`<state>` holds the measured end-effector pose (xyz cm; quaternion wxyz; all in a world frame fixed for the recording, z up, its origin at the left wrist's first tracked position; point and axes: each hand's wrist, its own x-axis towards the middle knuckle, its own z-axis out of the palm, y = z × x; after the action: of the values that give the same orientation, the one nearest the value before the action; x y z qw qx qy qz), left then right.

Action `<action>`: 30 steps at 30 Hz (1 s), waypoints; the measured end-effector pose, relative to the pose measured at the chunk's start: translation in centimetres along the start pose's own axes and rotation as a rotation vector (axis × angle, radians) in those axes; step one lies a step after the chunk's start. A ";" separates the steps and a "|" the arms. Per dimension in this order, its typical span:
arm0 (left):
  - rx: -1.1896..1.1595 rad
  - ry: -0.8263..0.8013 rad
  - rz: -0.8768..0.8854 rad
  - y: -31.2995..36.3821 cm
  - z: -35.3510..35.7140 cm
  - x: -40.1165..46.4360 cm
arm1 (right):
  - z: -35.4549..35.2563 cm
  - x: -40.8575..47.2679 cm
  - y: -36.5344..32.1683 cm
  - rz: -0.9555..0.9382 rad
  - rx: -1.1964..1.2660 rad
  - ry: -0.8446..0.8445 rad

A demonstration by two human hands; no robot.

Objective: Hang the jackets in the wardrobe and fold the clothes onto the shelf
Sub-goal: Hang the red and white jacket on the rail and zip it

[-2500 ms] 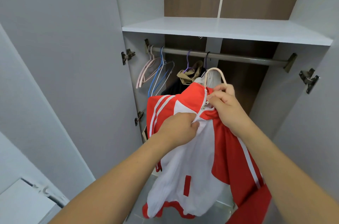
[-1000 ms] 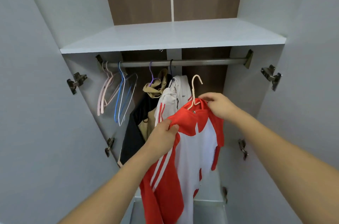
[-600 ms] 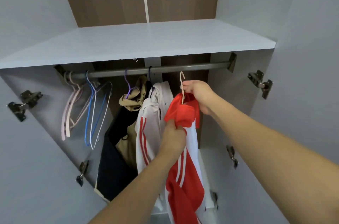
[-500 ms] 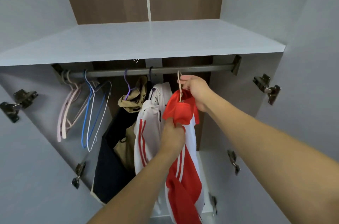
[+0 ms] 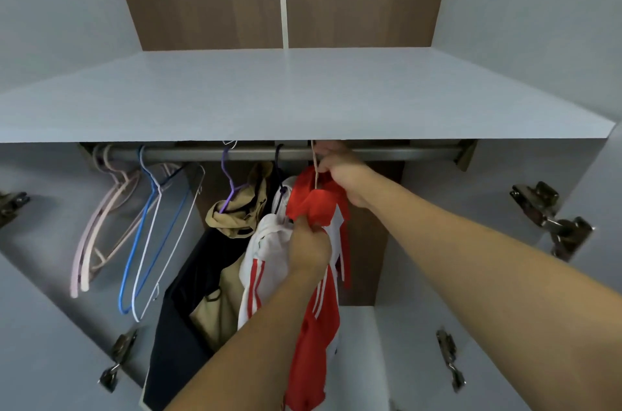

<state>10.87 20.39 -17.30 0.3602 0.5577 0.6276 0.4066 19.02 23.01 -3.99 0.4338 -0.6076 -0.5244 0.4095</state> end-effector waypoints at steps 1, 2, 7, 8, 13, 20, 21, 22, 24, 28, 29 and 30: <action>0.017 -0.012 0.001 -0.4 0.3 0.2 | 0.0 0.3 0.3 -0.001 -0.035 -0.015; 0.033 -0.021 0.004 -0.8 0.5 0.3 | 0.1 0.4 0.7 -0.002 -0.056 -0.023; 0.056 -0.017 0.002 -1.6 0.3 0.7 | -0.5 0.1 2.5 0.021 -0.076 -0.036; 0.061 -0.032 0.000 -1.6 0.1 0.7 | -0.7 0.0 2.9 0.015 -0.074 -0.041; 0.161 -0.076 0.032 -1.6 -1.6 0.3 | -1.0 -0.6 4.3 -0.005 -0.036 -0.007; 0.525 0.004 0.303 -0.7 -4.4 -3.1 | -2.5 -6.0 7.2 -0.074 -0.250 0.132; 0.595 0.007 0.366 -0.7 -4.8 -3.8 | -2.8 -7.1 7.6 -0.073 -0.293 0.150; 0.655 0.010 0.428 -0.6 -5.1 -4.3 | -3.0 -8.2 8.0 -0.070 -0.330 0.168; 0.713 0.016 0.545 -0.4 -5.6 -5.1 | -3.3 -10.3 8.3 -0.058 -0.407 0.198; 0.740 -0.009 0.764 1.0 -6.4 -6.5 | -3.8 -14.5 7.5 -0.030 -0.517 0.249; 0.754 -0.021 0.808 1.2 -6.6 -6.9 | -3.9 -15.6 7.2 -0.023 -0.532 0.266; 0.767 -0.033 0.848 1.4 -6.8 -7.3 | -4.0 -16.7 7.0 -0.014 -0.545 0.286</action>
<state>6.17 12.47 -13.21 -0.0530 0.8578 0.4460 0.2500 22.86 5.51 -8.84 0.3272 -0.7494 -0.5527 0.1612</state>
